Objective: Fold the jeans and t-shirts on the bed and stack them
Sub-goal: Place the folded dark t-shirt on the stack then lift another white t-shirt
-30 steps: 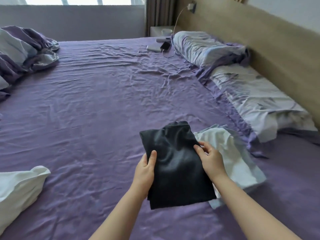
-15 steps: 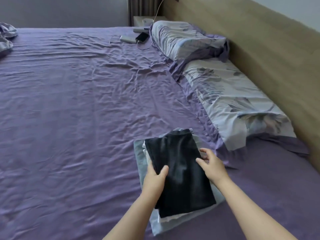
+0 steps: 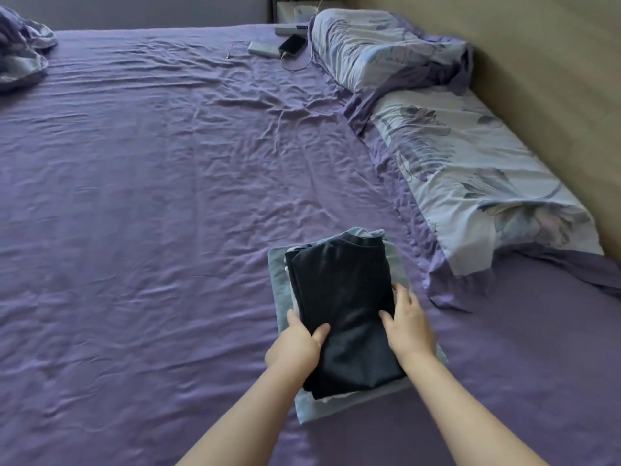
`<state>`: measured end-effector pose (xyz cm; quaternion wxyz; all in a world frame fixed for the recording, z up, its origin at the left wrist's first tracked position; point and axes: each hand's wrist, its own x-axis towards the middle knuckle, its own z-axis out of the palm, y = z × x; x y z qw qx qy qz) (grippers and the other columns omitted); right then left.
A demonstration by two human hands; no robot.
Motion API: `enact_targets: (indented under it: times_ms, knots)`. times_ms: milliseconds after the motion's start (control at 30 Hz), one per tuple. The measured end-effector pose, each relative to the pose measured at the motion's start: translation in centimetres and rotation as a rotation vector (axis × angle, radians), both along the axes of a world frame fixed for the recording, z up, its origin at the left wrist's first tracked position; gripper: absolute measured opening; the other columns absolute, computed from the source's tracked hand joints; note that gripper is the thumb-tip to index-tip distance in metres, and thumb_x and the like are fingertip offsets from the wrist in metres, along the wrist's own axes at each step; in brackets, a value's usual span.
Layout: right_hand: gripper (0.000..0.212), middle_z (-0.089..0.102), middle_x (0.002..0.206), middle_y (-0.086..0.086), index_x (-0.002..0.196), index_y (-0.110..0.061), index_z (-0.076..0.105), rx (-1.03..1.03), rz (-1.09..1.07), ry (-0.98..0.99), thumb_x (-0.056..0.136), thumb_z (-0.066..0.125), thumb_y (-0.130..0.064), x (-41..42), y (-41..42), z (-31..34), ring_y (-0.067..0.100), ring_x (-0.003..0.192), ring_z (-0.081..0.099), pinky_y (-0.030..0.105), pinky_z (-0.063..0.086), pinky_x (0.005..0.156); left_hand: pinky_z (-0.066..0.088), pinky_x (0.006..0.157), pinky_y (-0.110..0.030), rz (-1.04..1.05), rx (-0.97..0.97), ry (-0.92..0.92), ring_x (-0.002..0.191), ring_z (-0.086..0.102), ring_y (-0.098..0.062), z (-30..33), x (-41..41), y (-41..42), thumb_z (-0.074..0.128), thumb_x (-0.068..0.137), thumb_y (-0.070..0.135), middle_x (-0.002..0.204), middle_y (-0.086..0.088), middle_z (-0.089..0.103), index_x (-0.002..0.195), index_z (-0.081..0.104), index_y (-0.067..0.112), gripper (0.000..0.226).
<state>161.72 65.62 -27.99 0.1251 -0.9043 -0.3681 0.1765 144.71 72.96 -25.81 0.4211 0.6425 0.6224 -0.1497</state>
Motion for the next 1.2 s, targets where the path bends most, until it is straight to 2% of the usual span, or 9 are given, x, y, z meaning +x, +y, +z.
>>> enact_targets:
  times_ms: [133,233,300,400,567,667,867,1067,1200]
  knots:
    - [0.064,0.028,0.149,0.010,0.142,-0.016,0.027,-0.101,0.064,-0.193,0.088,0.060,-0.024,-1.2,-0.4,0.6,0.026,0.134,0.030,0.035,0.032,0.104,0.050,0.086,-0.038,-0.086,-0.004,0.007,0.096,0.065,-0.026,0.0,-1.4,-0.1,0.041,0.087,0.064,0.108,-0.003,0.065,0.118,0.038,0.020,0.055]
    - [0.060,0.019,0.154,0.007,0.144,-0.022,0.023,-0.181,0.174,-0.281,0.092,0.051,-0.025,-3.3,-0.5,1.6,0.023,0.142,0.015,0.036,0.023,0.112,0.045,0.084,-0.035,-0.176,0.061,0.024,0.108,0.057,-0.023,0.4,-3.8,-0.1,0.041,0.089,0.058,0.119,-0.001,0.060,0.123,0.043,0.019,0.051]
    - [0.053,0.020,0.154,0.003,0.144,-0.023,0.026,-0.191,0.258,-0.280,0.094,0.045,-0.025,-5.4,-0.3,2.3,0.021,0.143,0.012,0.036,0.019,0.113,0.043,0.087,-0.038,-0.258,0.132,0.050,0.112,0.053,-0.024,0.7,-5.9,0.1,0.042,0.092,0.049,0.122,-0.002,0.058,0.120,0.048,0.018,0.043]
    - [0.048,0.027,0.152,-0.002,0.143,-0.024,0.028,-0.178,0.372,-0.290,0.096,0.040,-0.029,-9.7,0.1,3.1,0.016,0.142,0.016,0.034,0.017,0.115,0.040,0.090,-0.037,-0.329,0.194,0.084,0.116,0.051,-0.025,1.2,-10.4,0.7,0.040,0.094,0.042,0.125,-0.003,0.057,0.124,0.049,0.018,0.040]
    - [0.045,0.041,0.142,-0.008,0.138,-0.025,0.038,-0.120,0.498,-0.229,0.095,0.043,-0.034,-18.9,2.1,4.0,0.013,0.136,0.030,0.032,0.021,0.112,0.039,0.095,-0.036,-0.345,0.267,0.134,0.122,0.049,-0.025,2.0,-20.1,2.3,0.039,0.094,0.046,0.129,-0.005,0.056,0.126,0.051,0.019,0.044]
    - [0.047,0.042,0.142,-0.008,0.140,-0.025,0.037,-0.160,0.560,-0.195,0.095,0.040,-0.039,-25.2,4.2,3.9,0.011,0.133,0.035,0.027,0.024,0.109,0.039,0.094,-0.036,-0.304,0.298,0.156,0.119,0.051,-0.025,2.2,-27.3,3.5,0.036,0.094,0.050,0.126,-0.004,0.059,0.123,0.054,0.020,0.046]
    - [0.046,0.045,0.136,-0.009,0.136,-0.026,0.038,-0.215,0.675,-0.109,0.094,0.040,-0.043,-40.1,9.2,3.6,0.014,0.127,0.041,0.029,0.030,0.103,0.040,0.093,-0.034,-0.190,0.297,0.224,0.117,0.052,-0.023,2.6,-43.1,6.0,0.035,0.094,0.052,0.123,-0.001,0.060,0.120,0.057,0.022,0.046]
    - [0.043,0.047,0.134,-0.009,0.132,-0.026,0.041,-0.185,0.838,-0.043,0.094,0.039,-0.044,-55.1,15.5,2.9,0.015,0.125,0.042,0.030,0.033,0.099,0.039,0.093,-0.036,-0.074,0.289,0.297,0.116,0.052,-0.024,3.1,-57.3,8.9,0.035,0.094,0.053,0.123,-0.002,0.060,0.121,0.056,0.023,0.046]
    - [0.045,0.047,0.135,-0.008,0.134,-0.024,0.040,-0.128,0.903,-0.042,0.094,0.039,-0.044,-62.3,19.9,2.6,0.017,0.124,0.043,0.030,0.034,0.097,0.040,0.094,-0.036,0.000,0.341,0.316,0.116,0.051,-0.024,2.4,-64.1,11.6,0.036,0.094,0.053,0.123,-0.002,0.058,0.124,0.055,0.024,0.045]
